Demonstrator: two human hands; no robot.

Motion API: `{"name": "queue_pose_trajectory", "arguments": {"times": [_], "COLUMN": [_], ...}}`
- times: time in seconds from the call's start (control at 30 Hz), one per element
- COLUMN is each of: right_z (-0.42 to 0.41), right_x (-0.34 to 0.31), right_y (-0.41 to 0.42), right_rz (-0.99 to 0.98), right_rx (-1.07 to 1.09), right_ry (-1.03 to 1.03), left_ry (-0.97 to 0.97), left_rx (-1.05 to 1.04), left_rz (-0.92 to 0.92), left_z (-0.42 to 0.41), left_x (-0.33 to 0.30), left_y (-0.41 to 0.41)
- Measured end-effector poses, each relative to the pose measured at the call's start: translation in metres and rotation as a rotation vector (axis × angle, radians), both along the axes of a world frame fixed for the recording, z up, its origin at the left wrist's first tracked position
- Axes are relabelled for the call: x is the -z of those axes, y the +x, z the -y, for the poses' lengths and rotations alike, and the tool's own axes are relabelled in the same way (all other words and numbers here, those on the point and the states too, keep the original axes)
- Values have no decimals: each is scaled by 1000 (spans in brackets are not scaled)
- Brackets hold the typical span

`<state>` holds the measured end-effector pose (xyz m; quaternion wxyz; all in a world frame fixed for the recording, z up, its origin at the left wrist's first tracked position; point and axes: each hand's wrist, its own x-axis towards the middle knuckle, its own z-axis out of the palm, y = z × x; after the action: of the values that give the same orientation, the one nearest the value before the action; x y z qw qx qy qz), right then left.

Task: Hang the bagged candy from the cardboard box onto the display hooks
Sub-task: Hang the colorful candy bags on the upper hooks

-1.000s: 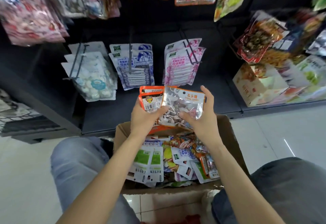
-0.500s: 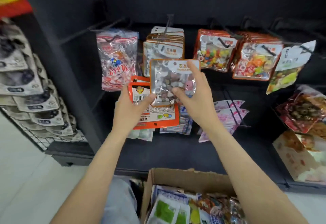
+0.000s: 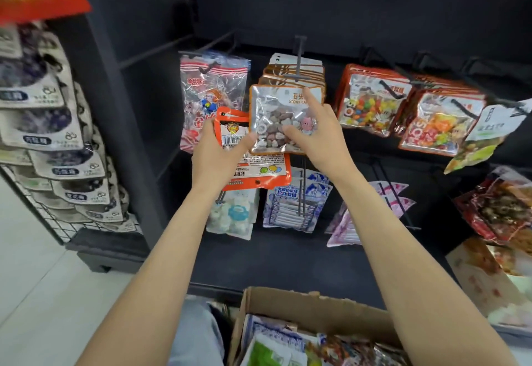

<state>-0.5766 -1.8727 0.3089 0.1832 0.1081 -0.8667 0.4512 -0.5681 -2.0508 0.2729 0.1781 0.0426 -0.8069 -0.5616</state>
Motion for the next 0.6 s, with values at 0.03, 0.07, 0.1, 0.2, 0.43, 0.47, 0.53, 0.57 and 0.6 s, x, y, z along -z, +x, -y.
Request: {"name": "queue_pose_trajectory", "arguments": {"times": [0.03, 0.07, 0.1, 0.2, 0.43, 0.47, 0.53, 0.57, 0.6], "right_z": [1, 2, 3, 5, 7, 8, 11, 14, 16], "right_x": [1, 2, 3, 4, 8, 10, 15, 18, 22], "right_y": [0, 0, 0, 1, -29, -32, -38, -39, -41], "right_rz": [-7, -12, -14, -16, -238, -272, -315, -333, -349], "right_rx": [18, 38, 52, 81, 372, 428, 528, 565, 593], "right_ry": [9, 15, 20, 47, 525, 597, 667, 670, 665], "left_ry": [7, 13, 11, 16, -181, -196, -173, -127, -62], "left_rx": [4, 12, 22, 29, -57, -75, -100, -99, -93], "left_rz": [4, 6, 11, 59, 35, 23, 3, -8, -19], "left_z": [0, 0, -1, 1, 24, 28, 36, 38, 38], "left_x": [-1, -1, -1, 0, 9, 11, 14, 13, 13], "left_y": [-1, -2, -4, -6, 21, 26, 34, 37, 40]}}
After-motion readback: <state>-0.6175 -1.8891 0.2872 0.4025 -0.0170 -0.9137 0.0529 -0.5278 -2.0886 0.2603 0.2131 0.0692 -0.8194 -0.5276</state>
